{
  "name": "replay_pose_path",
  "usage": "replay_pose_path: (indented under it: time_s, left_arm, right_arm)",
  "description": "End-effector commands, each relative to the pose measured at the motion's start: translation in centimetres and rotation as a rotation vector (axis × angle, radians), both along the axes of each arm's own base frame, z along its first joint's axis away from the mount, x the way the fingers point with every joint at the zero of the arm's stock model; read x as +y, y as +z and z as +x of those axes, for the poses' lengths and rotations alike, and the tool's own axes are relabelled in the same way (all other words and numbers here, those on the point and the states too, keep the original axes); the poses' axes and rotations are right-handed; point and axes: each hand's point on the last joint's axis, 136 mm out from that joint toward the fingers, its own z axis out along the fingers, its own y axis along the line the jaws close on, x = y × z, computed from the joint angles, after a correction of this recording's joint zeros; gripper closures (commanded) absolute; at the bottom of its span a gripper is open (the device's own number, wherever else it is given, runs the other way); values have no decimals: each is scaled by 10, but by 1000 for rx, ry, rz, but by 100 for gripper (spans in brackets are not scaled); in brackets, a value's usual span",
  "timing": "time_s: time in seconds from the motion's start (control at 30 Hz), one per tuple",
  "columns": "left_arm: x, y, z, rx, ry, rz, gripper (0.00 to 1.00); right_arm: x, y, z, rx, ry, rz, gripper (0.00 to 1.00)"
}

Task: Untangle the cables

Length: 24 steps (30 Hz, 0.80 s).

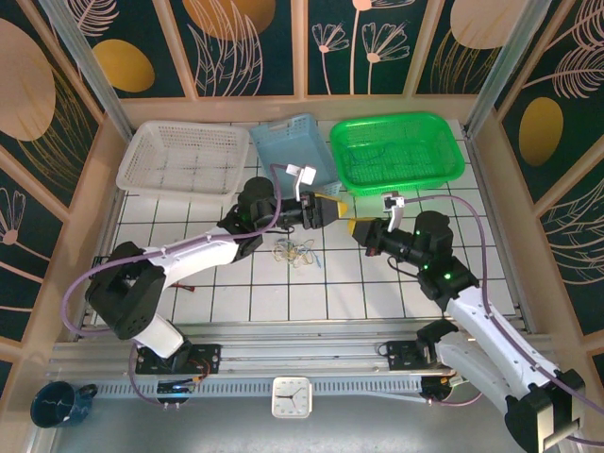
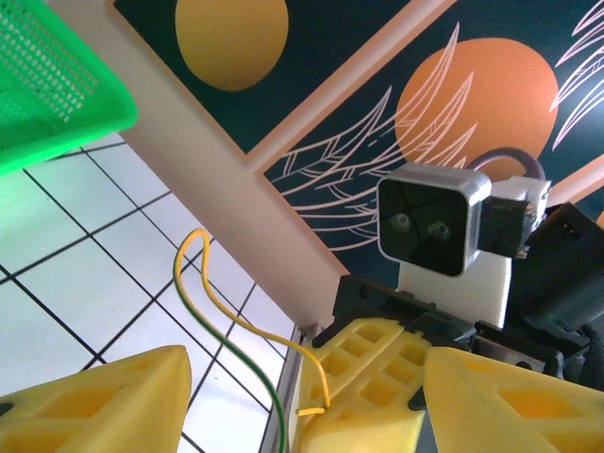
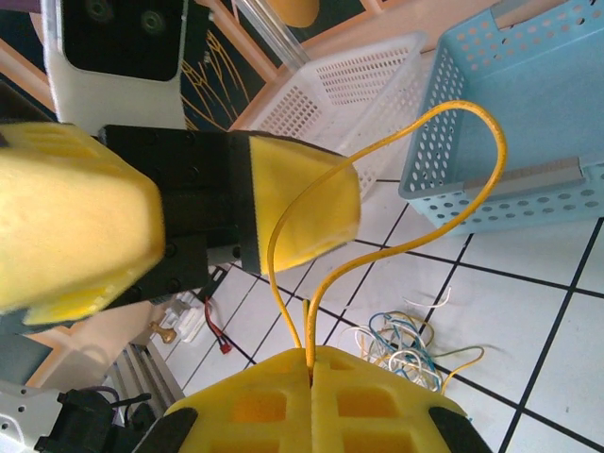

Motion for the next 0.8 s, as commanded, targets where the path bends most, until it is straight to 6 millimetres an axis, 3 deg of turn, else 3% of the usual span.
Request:
replay_pose_path:
  time_s: [0.0, 0.27, 0.57, 0.77]
  left_arm:
    - [-8, 20, 1, -32, -46, -49, 36]
    - [-17, 13, 9, -20, -54, -41, 40]
    - [-21, 9, 14, -20, -52, -35, 75]
    - [10, 27, 27, -103, 163, -95, 93]
  right_arm:
    - [7, 8, -4, -32, 41, 23, 100]
    - [13, 1, -9, -19, 70, 11, 100]
    - [12, -6, -11, -12, 62, -1, 100]
    - [-13, -40, 2, 69, -134, 8, 100]
